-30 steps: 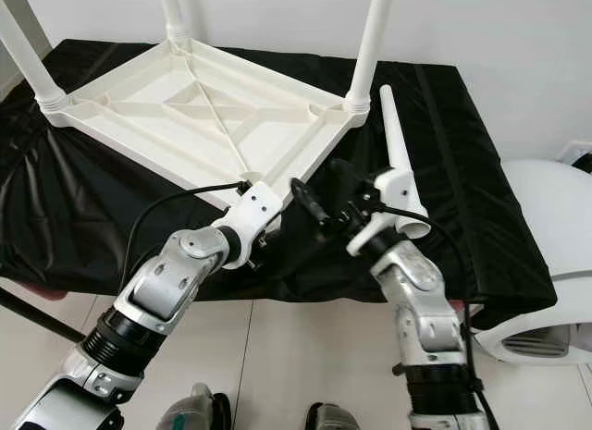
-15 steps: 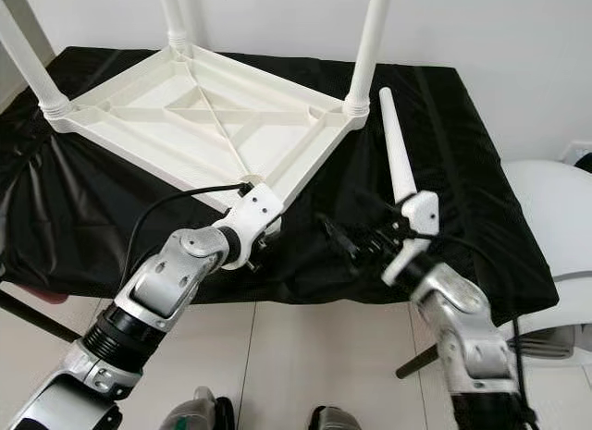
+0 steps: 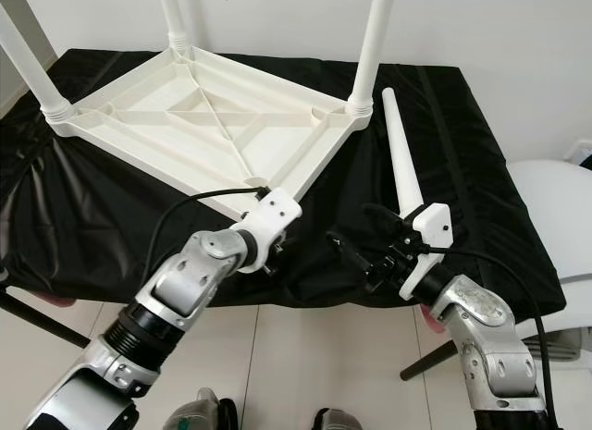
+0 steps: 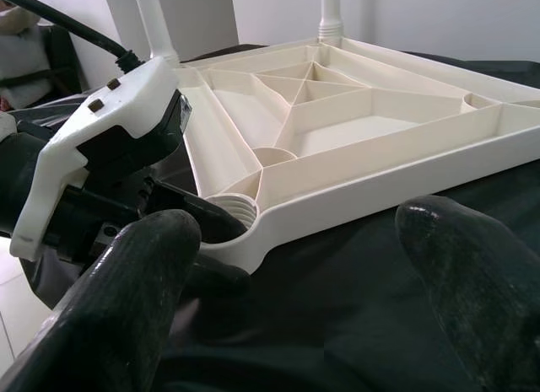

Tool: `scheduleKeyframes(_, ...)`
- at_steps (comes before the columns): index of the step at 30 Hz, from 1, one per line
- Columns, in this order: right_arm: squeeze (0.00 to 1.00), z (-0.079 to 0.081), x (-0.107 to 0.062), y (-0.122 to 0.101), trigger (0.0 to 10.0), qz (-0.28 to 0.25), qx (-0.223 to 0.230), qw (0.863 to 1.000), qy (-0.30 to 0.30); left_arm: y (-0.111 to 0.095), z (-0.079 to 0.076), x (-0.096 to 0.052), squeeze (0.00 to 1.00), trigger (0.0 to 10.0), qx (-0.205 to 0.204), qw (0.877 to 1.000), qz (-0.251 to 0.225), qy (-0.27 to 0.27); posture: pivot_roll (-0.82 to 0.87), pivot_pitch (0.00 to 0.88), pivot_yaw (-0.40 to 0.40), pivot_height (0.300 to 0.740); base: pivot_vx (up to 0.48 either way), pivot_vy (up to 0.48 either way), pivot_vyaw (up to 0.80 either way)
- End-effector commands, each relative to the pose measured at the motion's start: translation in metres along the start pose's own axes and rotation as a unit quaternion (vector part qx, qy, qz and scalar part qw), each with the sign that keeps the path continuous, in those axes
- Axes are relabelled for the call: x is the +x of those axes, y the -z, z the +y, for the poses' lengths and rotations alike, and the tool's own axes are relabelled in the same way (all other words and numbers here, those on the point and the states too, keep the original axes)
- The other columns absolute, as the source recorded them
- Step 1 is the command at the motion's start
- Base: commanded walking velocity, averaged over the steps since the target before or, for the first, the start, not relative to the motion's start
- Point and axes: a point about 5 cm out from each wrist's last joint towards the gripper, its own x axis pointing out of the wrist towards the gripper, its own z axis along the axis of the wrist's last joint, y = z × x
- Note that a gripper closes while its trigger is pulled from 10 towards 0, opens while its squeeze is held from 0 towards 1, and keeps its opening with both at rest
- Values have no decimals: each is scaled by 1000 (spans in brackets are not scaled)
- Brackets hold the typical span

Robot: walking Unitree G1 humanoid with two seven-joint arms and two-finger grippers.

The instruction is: Building children table

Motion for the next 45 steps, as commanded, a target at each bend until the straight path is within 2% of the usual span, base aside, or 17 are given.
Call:
scheduleKeyframes(1,0,0,-2,-3,10000,-2,-4,1000,-1,7,-18,7,0,10000,-6,998,19,62,-85,93,56,740,0,0,0)
scheduleKeyframes(11,0,-4,-7,-7,10000,-3,-10,1000,13,-17,-33,18,0,10000,-2,996,-13,90,-110,93,64,740,0,0,0)
scheduleKeyframes(18,0,-5,-7,-8,10000,-2,-13,1000,15,-21,-34,19,0,10000,5,996,-19,91,-107,91,63,740,0,0,0)
scheduleKeyframes(20,0,-5,-4,-7,10000,-6,-12,1000,18,-21,-23,14,0,10000,10,996,-20,82,-93,91,57,740,0,0,0)
scheduleKeyframes(21,0,-5,-4,-7,10000,-6,-12,1000,18,-21,-23,14,0,10000,10,996,-20,82,-93,91,57,740,0,0,0)
scheduleKeyframes(22,0,-5,-2,-7,10000,-8,-10,1000,19,-20,-12,8,0,10000,13,997,-23,75,-83,89,53,740,0,0,0)
scheduleKeyframes(23,0,-5,-2,-7,10000,-8,-10,1000,19,-20,-12,8,0,10000,13,997,-23,75,-83,89,53,740,0,0,0)
scheduleKeyframes(25,0,-6,2,-5,10000,-9,-6,1000,17,-21,7,-5,0,10000,19,997,-30,65,-59,86,43,740,0,0,0)
scheduleKeyframes(27,0,-6,2,-5,10000,-9,-6,1000,17,-21,7,-5,0,10000,19,997,-30,65,-59,86,43,740,0,0,0)
scheduleKeyframes(29,0,-7,8,-4,10000,-11,-3,1000,8,-23,24,-17,0,10000,26,997,-38,60,-36,77,31,740,0,0,0)
scheduleKeyframes(30,0,-7,8,-4,10000,-11,-3,1000,8,-23,24,-17,0,10000,26,997,-38,60,-36,77,31,740,0,0,0)
scheduleKeyframes(32,0,-7,14,-3,10000,-14,-2,1000,-1,-27,36,-28,0,10000,29,997,-46,59,-22,70,23,740,0,0,0)
scheduleKeyframes(38,0,-10,26,-2,10000,-21,-2,1000,-6,-39,54,-49,0,10000,30,995,-74,60,-2,62,8,740,0,0,0)
scheduleKeyframes(39,0,-11,30,-2,10000,-27,2,1000,0,-40,64,-56,0,10000,35,995,-83,46,8,55,-2,740,0,0,0)
scheduleKeyframes(42,0,-12,33,-3,10000,-32,5,999,5,-41,70,-61,0,10000,39,995,-89,35,8,55,-2,740,0,0,0)
scheduleKeyframes(44,0,-13,45,-3,10000,-44,20,999,22,-36,99,-73,0,10000,26,993,-102,-43,28,49,-17,740,0,0,0)
scheduleKeyframes(45,0,-13,45,-3,10000,-44,20,999,22,-36,99,-73,0,10000,26,993,-102,-43,28,49,-17,740,0,0,0)
